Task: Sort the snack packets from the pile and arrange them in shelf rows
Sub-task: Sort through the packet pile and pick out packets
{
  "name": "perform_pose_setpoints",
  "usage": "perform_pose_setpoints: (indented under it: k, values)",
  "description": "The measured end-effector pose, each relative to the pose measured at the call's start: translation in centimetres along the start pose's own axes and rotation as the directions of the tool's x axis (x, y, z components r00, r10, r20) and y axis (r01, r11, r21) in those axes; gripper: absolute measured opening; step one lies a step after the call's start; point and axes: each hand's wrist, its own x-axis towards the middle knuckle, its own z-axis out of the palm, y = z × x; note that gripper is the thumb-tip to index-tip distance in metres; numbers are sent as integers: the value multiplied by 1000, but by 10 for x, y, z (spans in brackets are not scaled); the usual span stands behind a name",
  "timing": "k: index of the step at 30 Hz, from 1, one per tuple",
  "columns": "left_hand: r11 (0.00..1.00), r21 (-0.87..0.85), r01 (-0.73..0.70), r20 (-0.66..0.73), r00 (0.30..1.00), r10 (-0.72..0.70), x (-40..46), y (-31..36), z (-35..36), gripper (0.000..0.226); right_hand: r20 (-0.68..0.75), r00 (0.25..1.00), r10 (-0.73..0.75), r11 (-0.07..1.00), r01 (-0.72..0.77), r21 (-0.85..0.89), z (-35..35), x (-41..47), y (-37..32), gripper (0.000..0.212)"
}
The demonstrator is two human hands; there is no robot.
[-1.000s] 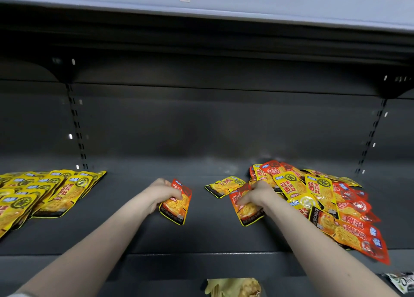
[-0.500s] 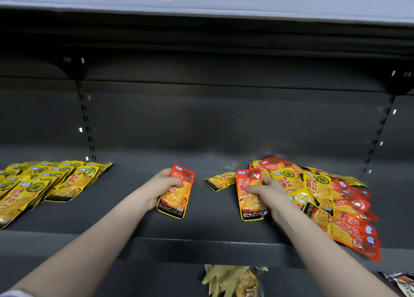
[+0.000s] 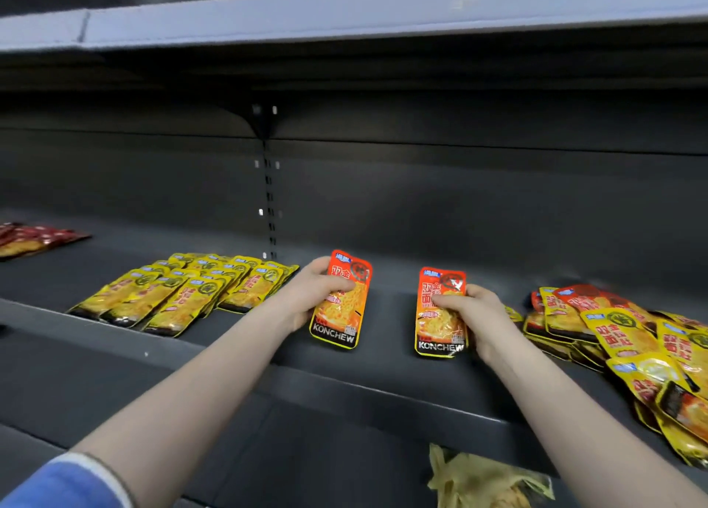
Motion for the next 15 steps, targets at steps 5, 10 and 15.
perform_pose_setpoints:
  k: [5,10,15]
  values:
    - [998,23,-51,-45,998,52,-7,-3,-82,31,44,999,-14,1000,14,1,95,-4,-3,21]
    - [996,31,-87,-65,994,89,-16,-7,-199,26,65,997,-38,999,35,39,216,-13,0,13]
    - [997,10,-80,-118,990,81,-21,-9,-321,24,114,993,-17,999,13,42,336,-18,5,16]
